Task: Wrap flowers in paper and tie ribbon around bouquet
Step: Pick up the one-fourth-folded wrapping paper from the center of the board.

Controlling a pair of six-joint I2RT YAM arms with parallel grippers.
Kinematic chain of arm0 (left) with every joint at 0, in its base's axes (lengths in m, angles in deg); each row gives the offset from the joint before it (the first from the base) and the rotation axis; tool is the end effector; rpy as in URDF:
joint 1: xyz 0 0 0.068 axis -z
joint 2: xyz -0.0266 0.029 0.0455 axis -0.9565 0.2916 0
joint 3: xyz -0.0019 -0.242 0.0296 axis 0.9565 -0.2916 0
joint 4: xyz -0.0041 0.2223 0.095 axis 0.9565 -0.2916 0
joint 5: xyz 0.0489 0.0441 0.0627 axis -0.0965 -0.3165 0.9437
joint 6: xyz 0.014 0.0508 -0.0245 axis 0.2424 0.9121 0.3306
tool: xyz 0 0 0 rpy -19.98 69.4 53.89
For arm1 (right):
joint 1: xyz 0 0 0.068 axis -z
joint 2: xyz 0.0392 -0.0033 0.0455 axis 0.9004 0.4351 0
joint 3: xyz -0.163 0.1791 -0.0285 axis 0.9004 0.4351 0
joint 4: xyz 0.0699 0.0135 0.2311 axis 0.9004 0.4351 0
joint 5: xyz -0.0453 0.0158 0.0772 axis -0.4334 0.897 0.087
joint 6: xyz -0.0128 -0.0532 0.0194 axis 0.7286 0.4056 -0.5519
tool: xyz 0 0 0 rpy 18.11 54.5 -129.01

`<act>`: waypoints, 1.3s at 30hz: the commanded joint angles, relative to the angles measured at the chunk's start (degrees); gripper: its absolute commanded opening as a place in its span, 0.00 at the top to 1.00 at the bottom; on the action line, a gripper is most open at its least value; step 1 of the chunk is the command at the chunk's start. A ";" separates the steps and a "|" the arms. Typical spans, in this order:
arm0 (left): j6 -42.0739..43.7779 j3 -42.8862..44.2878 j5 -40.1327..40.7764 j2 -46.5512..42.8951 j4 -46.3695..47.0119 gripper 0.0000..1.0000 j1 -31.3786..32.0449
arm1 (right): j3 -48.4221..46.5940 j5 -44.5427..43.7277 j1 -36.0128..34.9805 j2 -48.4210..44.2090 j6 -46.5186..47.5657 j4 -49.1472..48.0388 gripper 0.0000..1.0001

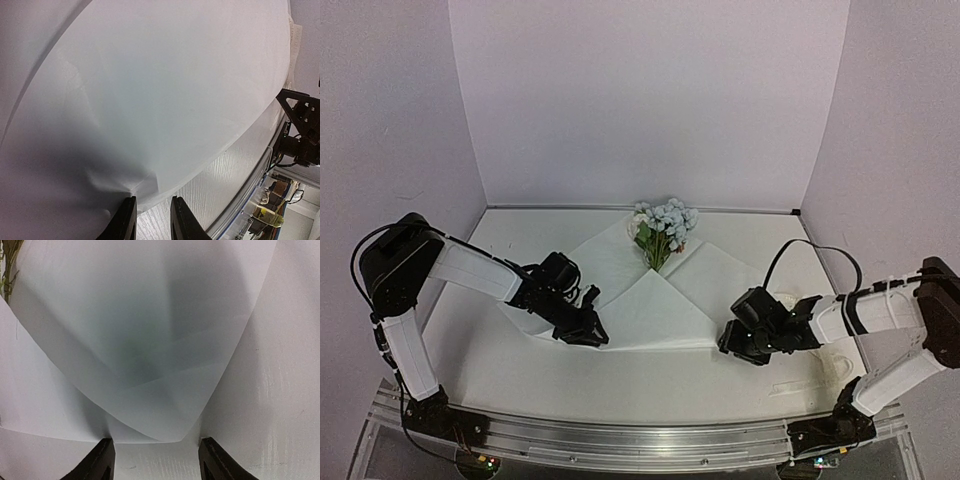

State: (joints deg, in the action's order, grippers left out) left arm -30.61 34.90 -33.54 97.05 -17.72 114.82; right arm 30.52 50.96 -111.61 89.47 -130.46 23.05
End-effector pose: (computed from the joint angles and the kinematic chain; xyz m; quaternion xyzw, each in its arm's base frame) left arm 0.2199 -0.2257 0.1022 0.1059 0.9272 -0.3587 0.0213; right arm 0.1665 0.1751 0.1162 0.1095 0.9541 0.1930 0.2011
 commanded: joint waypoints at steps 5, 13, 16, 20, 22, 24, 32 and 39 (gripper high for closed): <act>1.82 -0.02 3.87 2.34 -6.54 0.75 -0.82 | 5.49 -8.34 -0.31 0.98 -9.94 -8.61 0.50; 1.93 -0.09 3.49 2.52 -6.42 0.75 -0.82 | 7.77 -8.99 -0.72 5.06 -14.78 -20.48 0.58; 1.91 -0.10 3.29 2.46 -6.53 0.75 -0.82 | 9.75 -10.11 -1.34 3.94 -15.47 -21.17 0.58; 1.91 -0.08 3.34 2.00 -6.75 0.75 -0.82 | 12.10 -12.95 -2.22 -0.41 -16.43 -17.21 0.45; 1.91 -0.23 3.37 1.73 -6.88 0.75 -0.82 | 12.44 -13.26 -2.45 -2.56 -17.88 -13.57 0.39; 1.88 -0.37 3.49 1.46 -6.95 0.75 -0.80 | 12.36 -13.38 -2.96 -4.05 -19.18 -11.50 0.38; 1.82 -0.32 3.45 1.31 -7.03 0.75 -0.82 | 8.97 -10.66 -4.50 0.77 -23.04 -14.06 0.43; 1.83 -0.15 3.32 1.56 -6.99 0.75 -0.82 | 10.86 -11.55 -4.84 6.11 -26.41 -24.38 0.49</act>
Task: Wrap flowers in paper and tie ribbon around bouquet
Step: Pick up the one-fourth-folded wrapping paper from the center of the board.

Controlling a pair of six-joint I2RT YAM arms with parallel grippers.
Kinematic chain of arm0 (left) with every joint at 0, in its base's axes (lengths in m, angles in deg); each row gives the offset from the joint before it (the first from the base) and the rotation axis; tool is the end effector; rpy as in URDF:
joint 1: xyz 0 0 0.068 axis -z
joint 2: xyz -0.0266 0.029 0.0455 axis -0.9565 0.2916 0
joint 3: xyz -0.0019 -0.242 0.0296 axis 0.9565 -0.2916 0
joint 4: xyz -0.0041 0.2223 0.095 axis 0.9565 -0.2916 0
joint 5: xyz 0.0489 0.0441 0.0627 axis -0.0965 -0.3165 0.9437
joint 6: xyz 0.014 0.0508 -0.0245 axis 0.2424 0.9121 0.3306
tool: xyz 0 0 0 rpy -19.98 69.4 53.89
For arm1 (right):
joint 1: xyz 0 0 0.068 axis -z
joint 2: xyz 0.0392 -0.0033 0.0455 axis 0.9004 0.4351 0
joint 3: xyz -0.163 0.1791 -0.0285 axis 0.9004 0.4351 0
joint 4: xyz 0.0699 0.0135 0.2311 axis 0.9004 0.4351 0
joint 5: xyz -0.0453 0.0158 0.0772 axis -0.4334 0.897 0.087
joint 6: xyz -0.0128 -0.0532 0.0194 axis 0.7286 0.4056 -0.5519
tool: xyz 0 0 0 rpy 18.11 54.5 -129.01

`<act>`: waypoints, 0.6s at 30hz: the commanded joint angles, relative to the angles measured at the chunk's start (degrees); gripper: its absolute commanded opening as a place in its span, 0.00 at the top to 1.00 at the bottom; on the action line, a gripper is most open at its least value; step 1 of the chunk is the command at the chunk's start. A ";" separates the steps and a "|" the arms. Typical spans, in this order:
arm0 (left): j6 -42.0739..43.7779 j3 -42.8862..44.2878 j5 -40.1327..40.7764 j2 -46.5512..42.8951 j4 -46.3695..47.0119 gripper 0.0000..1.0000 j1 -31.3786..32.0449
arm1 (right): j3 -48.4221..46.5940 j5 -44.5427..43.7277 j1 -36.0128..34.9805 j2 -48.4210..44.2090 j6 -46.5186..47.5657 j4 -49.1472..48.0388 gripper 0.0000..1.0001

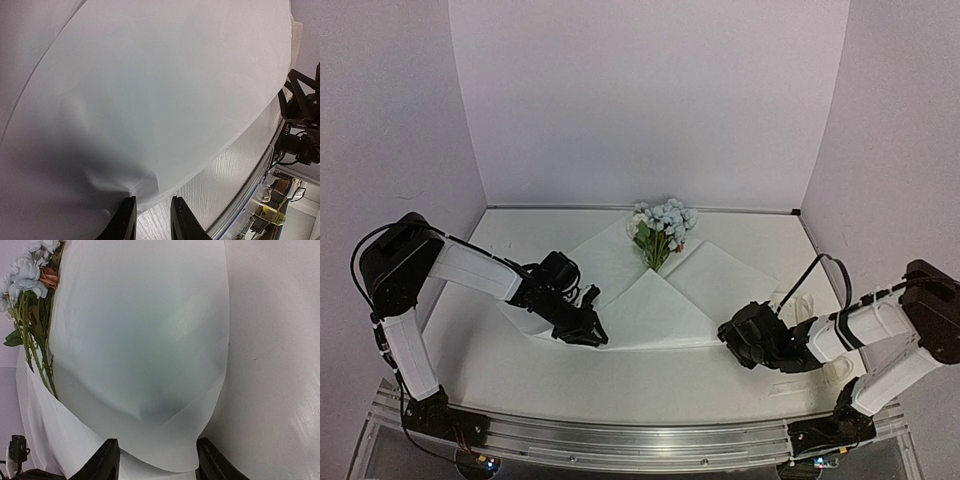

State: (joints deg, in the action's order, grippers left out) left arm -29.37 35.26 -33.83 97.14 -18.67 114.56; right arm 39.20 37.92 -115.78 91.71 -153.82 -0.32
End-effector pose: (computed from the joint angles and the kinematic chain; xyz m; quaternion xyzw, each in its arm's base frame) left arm 0.2207 -0.2247 0.1025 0.1129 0.9271 -0.3570 0.0198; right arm 0.1599 0.1802 0.1003 0.3006 0.8651 0.2852 0.2826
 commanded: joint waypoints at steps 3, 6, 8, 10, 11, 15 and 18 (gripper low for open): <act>0.61 -0.59 3.58 1.49 -6.05 0.74 -0.56 | 2.92 0.28 -1.32 4.16 -3.58 -2.77 0.52; 0.58 -0.45 3.49 1.57 -5.92 0.75 -0.54 | 3.59 -1.78 -2.54 3.22 -3.36 -3.25 0.52; 0.52 -0.36 3.43 1.59 -5.87 0.75 -0.54 | 3.75 -2.71 -3.05 2.68 -2.90 -3.50 0.54; 0.51 -0.33 3.40 1.62 -5.97 0.74 -0.56 | 3.98 -3.44 -3.42 2.41 -2.36 -4.61 0.55; 0.50 -0.33 3.44 1.58 -6.00 0.74 -0.56 | 4.08 -3.74 -3.57 2.32 -1.96 -5.12 0.56; 0.42 -0.43 3.17 1.49 -5.80 0.75 -0.56 | 4.28 -5.05 -4.24 2.39 0.08 -6.51 0.64; 0.41 -0.35 2.87 1.35 -5.81 0.74 -0.56 | 4.99 -6.08 -4.32 2.79 2.13 -8.90 0.73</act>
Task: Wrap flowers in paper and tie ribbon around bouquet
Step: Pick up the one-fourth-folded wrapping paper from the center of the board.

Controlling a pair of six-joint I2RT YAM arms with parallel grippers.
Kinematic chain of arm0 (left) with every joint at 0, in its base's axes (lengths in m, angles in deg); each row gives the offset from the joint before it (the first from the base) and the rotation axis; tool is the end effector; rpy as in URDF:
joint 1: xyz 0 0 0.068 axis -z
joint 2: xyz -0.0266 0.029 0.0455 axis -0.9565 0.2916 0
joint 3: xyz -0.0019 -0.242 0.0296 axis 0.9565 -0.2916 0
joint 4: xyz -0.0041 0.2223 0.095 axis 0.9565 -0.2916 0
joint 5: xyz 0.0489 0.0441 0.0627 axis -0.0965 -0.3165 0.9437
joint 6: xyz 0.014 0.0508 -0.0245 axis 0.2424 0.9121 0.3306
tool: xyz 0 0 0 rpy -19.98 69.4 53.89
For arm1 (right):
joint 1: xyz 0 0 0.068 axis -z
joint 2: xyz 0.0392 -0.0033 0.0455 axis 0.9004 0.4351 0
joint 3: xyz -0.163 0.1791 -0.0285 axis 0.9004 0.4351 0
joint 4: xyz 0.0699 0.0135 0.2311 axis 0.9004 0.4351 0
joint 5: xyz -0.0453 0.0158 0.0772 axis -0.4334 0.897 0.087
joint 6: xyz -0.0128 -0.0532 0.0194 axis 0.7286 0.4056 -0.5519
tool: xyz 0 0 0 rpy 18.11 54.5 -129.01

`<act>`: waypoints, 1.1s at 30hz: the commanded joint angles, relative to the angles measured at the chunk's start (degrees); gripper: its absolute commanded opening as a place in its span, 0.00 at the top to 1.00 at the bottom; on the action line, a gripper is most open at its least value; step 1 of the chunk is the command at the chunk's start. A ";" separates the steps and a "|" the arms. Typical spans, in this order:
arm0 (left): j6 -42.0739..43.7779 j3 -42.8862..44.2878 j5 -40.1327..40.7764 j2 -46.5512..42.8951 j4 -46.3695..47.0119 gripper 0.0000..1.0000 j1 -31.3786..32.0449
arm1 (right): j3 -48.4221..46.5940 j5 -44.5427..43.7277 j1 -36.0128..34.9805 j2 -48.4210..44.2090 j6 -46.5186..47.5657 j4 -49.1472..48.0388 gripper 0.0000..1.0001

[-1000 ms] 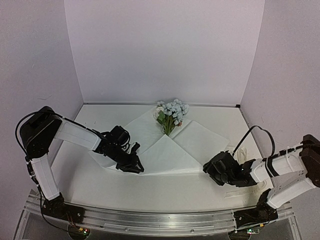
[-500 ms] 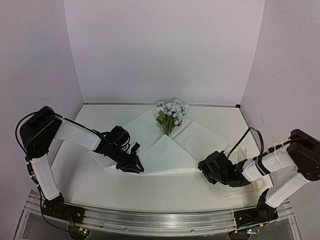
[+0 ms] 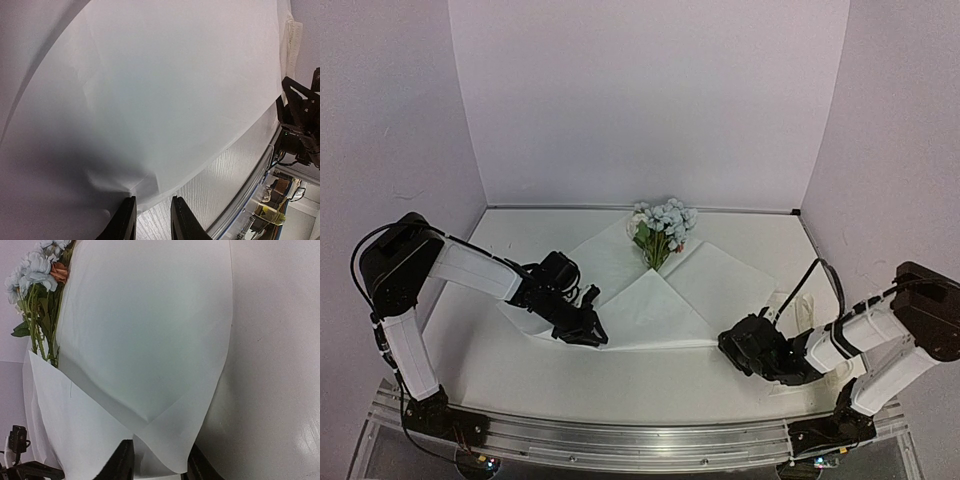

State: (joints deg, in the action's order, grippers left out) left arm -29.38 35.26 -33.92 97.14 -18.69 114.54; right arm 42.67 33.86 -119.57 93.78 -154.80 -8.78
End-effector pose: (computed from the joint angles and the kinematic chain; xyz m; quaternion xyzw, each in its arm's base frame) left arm 0.2207 -0.2247 0.1025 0.1128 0.9269 -0.3574 0.0192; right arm 0.1471 0.1847 0.0909 0.2928 0.8528 0.3053 0.3062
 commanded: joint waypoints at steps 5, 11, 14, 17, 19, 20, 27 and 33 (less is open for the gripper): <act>0.50 -0.17 1.77 0.60 -6.14 0.74 -0.40 | 1.27 -3.55 -0.53 0.28 9.07 -0.98 0.94; 1.05 1.68 -0.08 -1.52 -7.68 0.71 2.15 | 2.39 -4.26 -1.37 -1.67 13.10 -1.06 1.00; 1.32 4.25 -0.17 -2.90 -8.68 0.69 4.75 | 2.58 -4.68 -2.62 -3.50 14.38 0.36 1.00; 1.74 7.66 0.03 -3.86 -8.85 0.67 6.93 | 1.94 -5.19 -3.74 -6.15 15.50 5.74 1.00; 2.60 10.24 0.11 -3.45 -8.63 0.67 8.64 | 2.01 -5.89 -4.32 -7.85 15.85 8.44 1.00; 3.07 11.77 0.13 -2.96 -8.47 0.67 9.42 | 2.10 -6.08 -4.36 -8.53 15.63 9.72 1.00; 6.02 21.57 -1.68 4.19 -6.42 0.67 15.23 | 2.64 -6.52 -4.68 -13.14 15.04 16.59 1.00; 11.22 30.32 -5.55 13.40 -6.82 0.68 17.82 | 2.70 -4.98 -4.67 -14.45 15.34 18.09 1.00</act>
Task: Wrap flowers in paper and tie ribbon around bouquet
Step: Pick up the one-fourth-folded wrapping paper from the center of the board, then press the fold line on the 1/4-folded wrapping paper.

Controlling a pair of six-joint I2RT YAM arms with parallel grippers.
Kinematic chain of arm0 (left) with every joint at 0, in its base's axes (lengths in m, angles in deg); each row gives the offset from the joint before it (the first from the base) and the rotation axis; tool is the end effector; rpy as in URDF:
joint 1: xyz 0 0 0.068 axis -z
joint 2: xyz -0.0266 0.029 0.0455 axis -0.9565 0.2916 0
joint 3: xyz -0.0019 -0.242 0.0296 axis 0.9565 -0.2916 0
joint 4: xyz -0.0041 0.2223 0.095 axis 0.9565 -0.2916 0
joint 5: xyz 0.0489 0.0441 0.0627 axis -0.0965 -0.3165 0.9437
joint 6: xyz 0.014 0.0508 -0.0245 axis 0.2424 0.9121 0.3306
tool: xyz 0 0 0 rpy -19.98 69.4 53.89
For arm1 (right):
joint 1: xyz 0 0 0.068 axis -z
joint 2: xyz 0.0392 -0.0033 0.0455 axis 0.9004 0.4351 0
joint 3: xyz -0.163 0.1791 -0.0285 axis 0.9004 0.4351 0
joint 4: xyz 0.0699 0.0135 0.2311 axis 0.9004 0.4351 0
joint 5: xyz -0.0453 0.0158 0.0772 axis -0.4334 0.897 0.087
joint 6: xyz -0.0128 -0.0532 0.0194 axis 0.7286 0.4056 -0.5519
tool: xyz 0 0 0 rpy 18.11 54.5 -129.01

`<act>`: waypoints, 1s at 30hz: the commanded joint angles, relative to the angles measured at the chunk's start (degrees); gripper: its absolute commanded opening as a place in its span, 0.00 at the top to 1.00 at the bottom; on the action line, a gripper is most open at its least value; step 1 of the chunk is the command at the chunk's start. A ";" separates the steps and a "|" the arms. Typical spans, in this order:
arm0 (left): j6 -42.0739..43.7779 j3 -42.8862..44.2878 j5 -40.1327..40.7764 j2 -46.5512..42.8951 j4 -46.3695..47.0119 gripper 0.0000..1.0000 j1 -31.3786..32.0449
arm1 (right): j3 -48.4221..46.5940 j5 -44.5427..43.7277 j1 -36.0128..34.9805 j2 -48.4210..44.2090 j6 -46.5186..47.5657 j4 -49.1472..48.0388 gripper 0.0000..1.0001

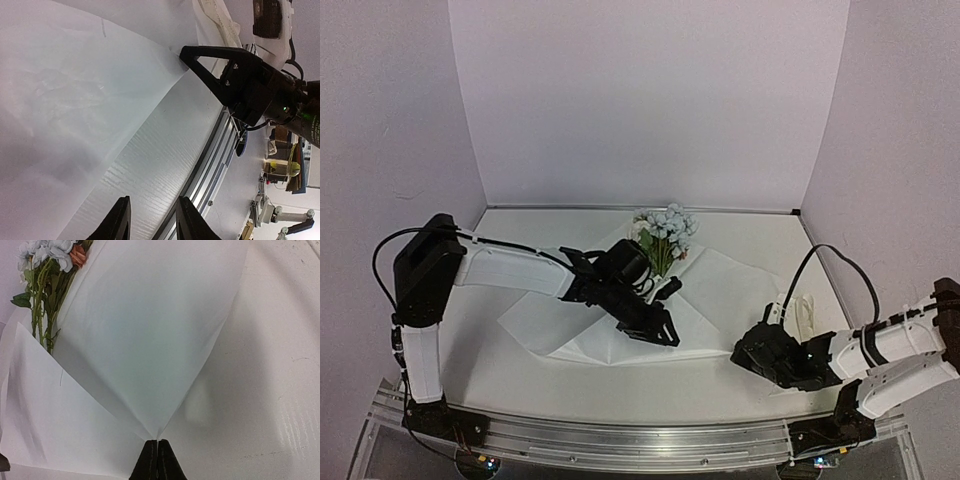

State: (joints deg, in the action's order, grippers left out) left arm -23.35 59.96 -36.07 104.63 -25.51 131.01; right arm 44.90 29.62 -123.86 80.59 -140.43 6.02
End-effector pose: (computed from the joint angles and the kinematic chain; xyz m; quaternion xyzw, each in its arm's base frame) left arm 0.1886 -0.3454 0.1653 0.3131 0.8503 -0.4212 0.0386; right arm 0.1214 0.1700 0.1083 0.1584 0.8938 0.2316 0.3499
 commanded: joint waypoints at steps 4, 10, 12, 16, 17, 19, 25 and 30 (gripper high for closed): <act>9.58 11.86 -4.19 11.62 -2.87 0.68 2.47 | 1.11 0.74 -0.39 -1.97 1.45 3.67 1.00; 10.09 16.01 -1.60 16.95 -3.10 0.68 2.51 | 0.95 2.86 -0.42 -4.49 3.85 6.47 1.00; 9.95 16.62 -0.54 18.13 -3.41 0.68 2.51 | 0.67 3.72 -0.44 -5.74 4.58 8.35 1.00; 9.78 16.68 0.82 20.49 -5.07 0.68 2.51 | -0.75 4.95 -0.47 -9.68 7.71 13.80 1.00; 9.63 16.73 1.40 21.24 -5.76 0.68 2.51 | -1.76 5.23 -0.47 -10.92 9.01 15.60 1.00; 8.84 16.76 2.07 22.33 -6.65 0.69 2.51 | -4.83 6.24 -0.75 -12.35 12.15 19.31 1.00; 4.85 15.15 3.49 22.84 -6.01 0.71 2.51 | -15.91 11.21 -2.34 -9.63 22.01 25.93 1.00; 2.98 14.08 3.01 21.91 -4.84 0.71 2.50 | -20.51 13.15 -2.51 -5.97 23.67 29.52 1.00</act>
State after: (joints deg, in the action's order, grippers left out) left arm -18.23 76.07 -37.72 124.26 -27.54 133.75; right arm 27.12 41.23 -125.89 73.42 -120.48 29.94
